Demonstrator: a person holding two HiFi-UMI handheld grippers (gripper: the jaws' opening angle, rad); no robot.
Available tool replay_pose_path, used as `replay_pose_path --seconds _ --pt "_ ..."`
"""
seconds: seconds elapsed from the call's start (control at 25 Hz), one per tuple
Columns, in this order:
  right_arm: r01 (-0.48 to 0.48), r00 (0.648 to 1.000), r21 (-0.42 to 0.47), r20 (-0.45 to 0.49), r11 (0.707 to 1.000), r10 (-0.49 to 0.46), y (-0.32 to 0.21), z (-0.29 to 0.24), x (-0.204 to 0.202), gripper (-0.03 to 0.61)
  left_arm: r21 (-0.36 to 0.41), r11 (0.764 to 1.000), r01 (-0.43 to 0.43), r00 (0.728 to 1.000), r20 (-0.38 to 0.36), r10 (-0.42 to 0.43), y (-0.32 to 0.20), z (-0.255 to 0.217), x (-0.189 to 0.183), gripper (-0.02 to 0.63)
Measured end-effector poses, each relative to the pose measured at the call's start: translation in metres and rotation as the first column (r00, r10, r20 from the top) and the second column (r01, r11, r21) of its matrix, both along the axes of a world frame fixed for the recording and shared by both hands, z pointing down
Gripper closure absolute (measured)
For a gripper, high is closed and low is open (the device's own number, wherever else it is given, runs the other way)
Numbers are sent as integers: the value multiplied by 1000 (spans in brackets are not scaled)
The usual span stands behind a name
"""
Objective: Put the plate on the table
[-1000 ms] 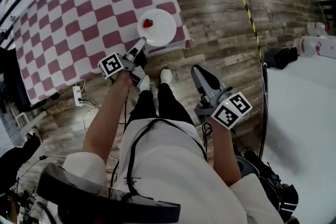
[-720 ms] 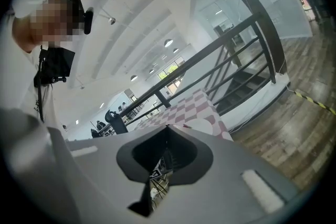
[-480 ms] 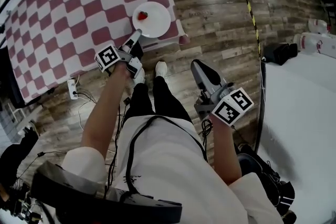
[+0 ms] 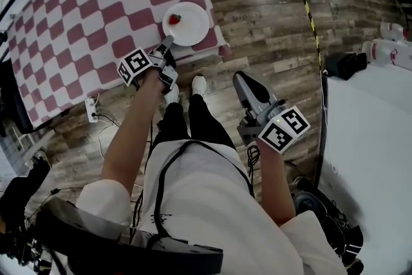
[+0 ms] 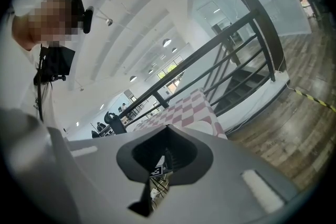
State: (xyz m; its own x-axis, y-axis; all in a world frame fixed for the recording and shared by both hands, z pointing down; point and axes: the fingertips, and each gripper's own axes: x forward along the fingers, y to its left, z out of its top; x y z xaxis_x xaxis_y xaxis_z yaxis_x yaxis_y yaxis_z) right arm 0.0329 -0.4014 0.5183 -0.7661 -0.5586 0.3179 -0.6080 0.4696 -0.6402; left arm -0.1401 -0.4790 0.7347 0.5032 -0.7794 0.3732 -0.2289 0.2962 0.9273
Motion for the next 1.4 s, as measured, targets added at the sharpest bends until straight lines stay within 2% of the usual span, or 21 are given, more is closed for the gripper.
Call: replay_pose_path --seconds 0.2,0.48,0.68,0.8,1.0,1.2,1.4 --pt "-11 1000 6 -9 1000 11 0 -3 1 571 -60 998 -4 998 66 8 -7 6 0 588" --pt "-35 999 10 -9 999 35 2 -6 8 571 -93 995 -24 994 107 34 -11 8 2 583" --pt "-31 1000 22 -3 999 31 1 -11 5 571 -93 995 -41 995 92 50 -12 3 6 485" --pt "-32 999 34 1 999 32 1 -17 4 571 -93 995 -43 995 84 51 -10 1 3 459" --pt "-29 1000 50 2 998 29 5 -23 5 571 -91 995 -33 991 123 44 2 -7 -7 440" --pt "-4 1000 96 10 995 3 11 -37 0 571 -58 997 -53 986 154 61 28 -30 -17 499" --pt "14 999 143 28 990 -18 14 -53 -7 571 19 995 -97 969 230 90 49 -71 -29 608"
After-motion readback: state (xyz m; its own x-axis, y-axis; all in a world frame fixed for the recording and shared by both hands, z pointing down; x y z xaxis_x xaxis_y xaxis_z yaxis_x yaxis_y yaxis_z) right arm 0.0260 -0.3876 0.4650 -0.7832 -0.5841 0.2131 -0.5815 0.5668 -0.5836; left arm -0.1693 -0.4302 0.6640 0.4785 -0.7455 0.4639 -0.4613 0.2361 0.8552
